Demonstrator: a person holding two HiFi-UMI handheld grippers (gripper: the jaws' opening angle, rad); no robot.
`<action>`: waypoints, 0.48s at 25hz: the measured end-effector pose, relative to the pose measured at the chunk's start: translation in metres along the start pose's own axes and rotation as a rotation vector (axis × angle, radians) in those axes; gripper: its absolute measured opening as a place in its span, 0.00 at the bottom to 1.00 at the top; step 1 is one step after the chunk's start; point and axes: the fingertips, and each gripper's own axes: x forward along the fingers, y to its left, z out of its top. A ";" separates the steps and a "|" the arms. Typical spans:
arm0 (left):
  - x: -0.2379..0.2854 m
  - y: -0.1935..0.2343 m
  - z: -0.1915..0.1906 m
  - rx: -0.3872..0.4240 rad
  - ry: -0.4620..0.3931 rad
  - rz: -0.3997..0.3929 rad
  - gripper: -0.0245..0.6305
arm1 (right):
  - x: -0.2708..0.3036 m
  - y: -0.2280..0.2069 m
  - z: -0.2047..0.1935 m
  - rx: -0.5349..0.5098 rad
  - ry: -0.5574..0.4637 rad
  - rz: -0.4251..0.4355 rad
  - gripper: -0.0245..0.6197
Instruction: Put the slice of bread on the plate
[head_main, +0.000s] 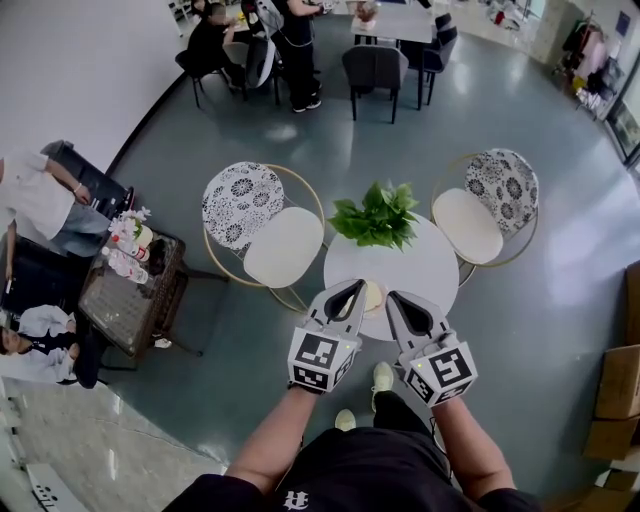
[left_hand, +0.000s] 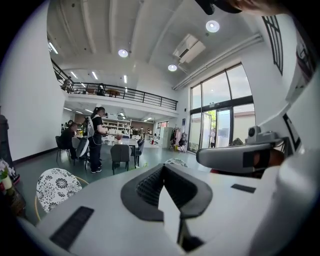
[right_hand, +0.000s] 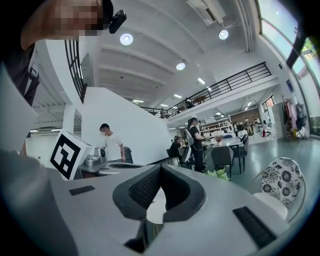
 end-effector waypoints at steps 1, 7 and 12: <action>-0.002 -0.001 0.003 0.002 -0.007 -0.001 0.05 | 0.000 0.001 0.003 -0.006 -0.002 -0.001 0.05; -0.015 -0.008 0.017 0.006 -0.045 -0.007 0.05 | -0.003 0.012 0.015 -0.017 -0.015 0.004 0.05; -0.022 -0.014 0.027 0.017 -0.065 -0.013 0.05 | -0.009 0.017 0.021 -0.017 -0.025 0.000 0.05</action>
